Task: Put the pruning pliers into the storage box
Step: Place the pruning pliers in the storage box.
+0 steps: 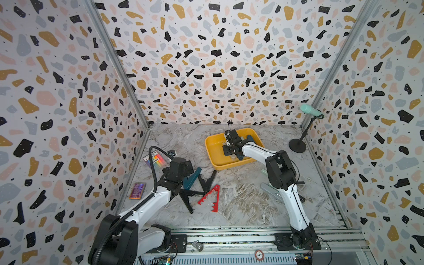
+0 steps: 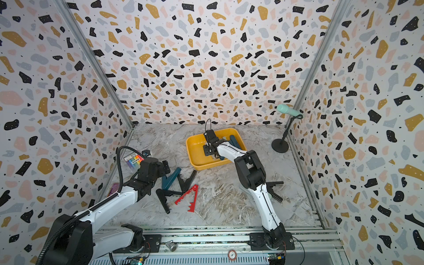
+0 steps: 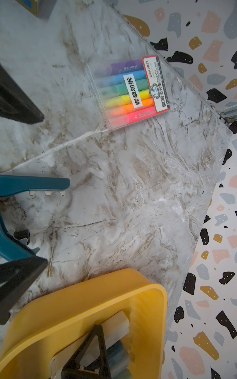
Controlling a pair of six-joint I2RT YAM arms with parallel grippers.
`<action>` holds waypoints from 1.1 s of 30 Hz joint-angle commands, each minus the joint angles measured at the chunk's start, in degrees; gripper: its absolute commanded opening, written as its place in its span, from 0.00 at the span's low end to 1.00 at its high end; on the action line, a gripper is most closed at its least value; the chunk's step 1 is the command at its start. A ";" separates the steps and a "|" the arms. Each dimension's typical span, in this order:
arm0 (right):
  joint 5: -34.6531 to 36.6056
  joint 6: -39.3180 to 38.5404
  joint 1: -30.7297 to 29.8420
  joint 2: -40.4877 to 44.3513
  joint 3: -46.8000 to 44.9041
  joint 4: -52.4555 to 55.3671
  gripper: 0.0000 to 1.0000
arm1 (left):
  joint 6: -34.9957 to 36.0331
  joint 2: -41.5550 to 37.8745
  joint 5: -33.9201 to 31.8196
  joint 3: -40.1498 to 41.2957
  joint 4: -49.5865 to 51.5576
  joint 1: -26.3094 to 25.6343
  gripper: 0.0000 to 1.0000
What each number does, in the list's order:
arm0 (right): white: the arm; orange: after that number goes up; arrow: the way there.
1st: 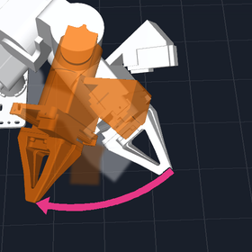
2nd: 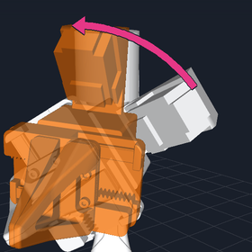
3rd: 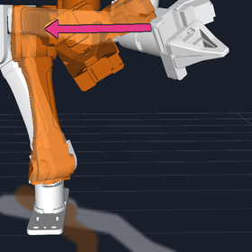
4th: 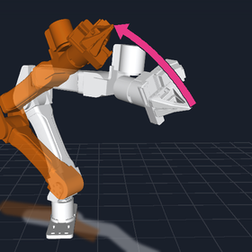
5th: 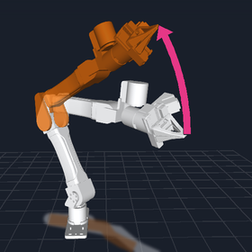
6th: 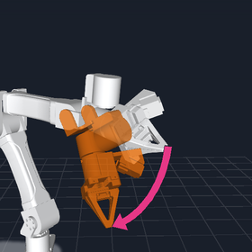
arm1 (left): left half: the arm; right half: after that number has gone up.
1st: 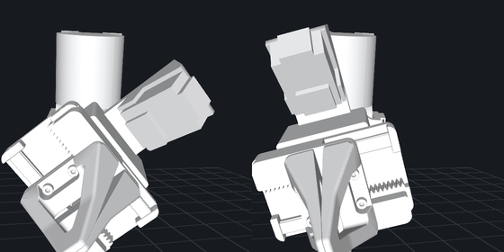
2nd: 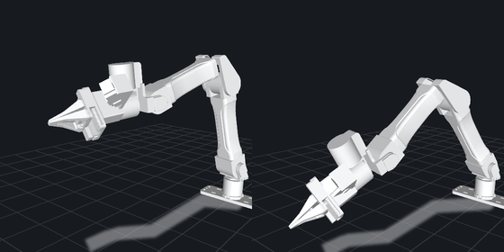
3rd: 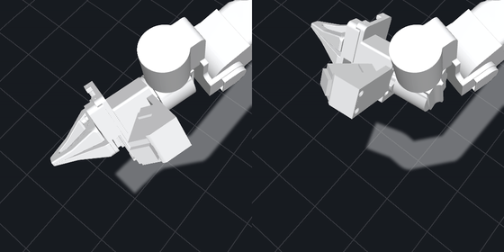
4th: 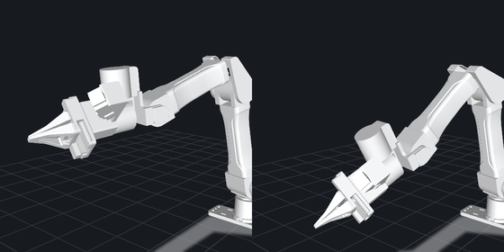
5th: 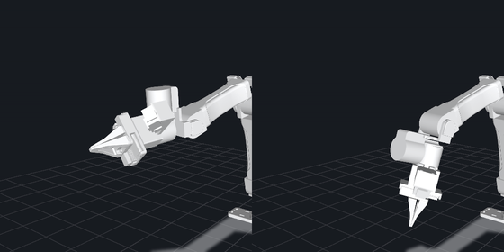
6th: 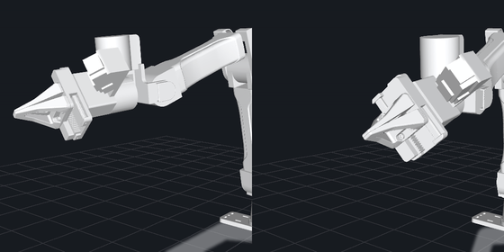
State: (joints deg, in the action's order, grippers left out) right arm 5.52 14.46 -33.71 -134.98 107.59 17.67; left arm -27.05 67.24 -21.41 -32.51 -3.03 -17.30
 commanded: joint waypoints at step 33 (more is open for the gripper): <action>0.60 -0.68 1.51 11.75 -7.95 -2.77 0.62 | 4.27 5.83 18.65 2.09 2.75 -0.65 1.00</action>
State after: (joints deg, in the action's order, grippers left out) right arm 5.98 13.63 -32.36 -127.07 100.47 15.77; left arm -23.79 74.13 -3.73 -30.72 -0.05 -17.76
